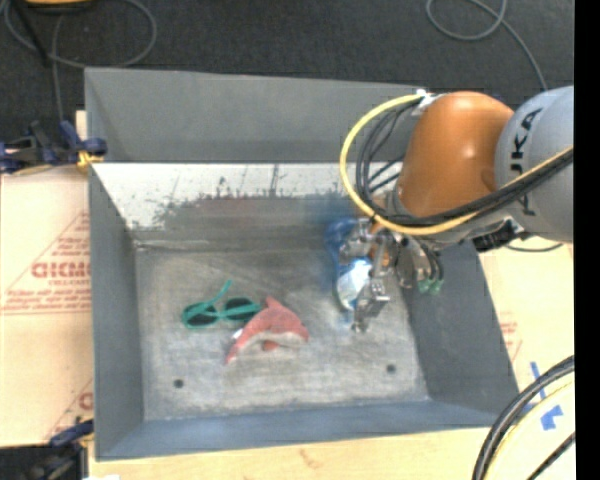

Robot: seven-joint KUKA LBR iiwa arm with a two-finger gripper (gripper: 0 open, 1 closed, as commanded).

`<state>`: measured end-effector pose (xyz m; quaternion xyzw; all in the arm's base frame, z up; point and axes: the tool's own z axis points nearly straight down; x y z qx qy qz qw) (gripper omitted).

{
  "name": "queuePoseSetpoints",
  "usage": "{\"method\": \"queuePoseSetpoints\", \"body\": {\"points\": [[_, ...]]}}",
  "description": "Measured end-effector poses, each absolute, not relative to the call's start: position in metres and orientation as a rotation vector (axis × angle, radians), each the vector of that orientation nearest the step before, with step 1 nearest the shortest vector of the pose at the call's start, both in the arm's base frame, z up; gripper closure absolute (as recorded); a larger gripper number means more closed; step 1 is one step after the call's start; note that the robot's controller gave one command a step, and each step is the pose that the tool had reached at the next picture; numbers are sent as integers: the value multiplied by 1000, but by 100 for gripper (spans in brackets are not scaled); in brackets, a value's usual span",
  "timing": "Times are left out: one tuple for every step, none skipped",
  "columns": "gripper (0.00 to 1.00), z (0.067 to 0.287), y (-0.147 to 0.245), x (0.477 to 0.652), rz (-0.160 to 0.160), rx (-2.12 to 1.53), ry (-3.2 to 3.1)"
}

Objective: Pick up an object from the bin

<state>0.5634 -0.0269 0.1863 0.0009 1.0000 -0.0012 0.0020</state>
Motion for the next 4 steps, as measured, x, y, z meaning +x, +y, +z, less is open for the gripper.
{"method": "queuePoseSetpoints", "body": {"points": [[0, 186, -27, 563, -4, 2, 3138], [0, 137, -15, 572, -4, -98, 3130], [0, 112, 3, 564, 2, 85, 3140], [0, 93, 12, 542, 2, 236, 3128]]}}
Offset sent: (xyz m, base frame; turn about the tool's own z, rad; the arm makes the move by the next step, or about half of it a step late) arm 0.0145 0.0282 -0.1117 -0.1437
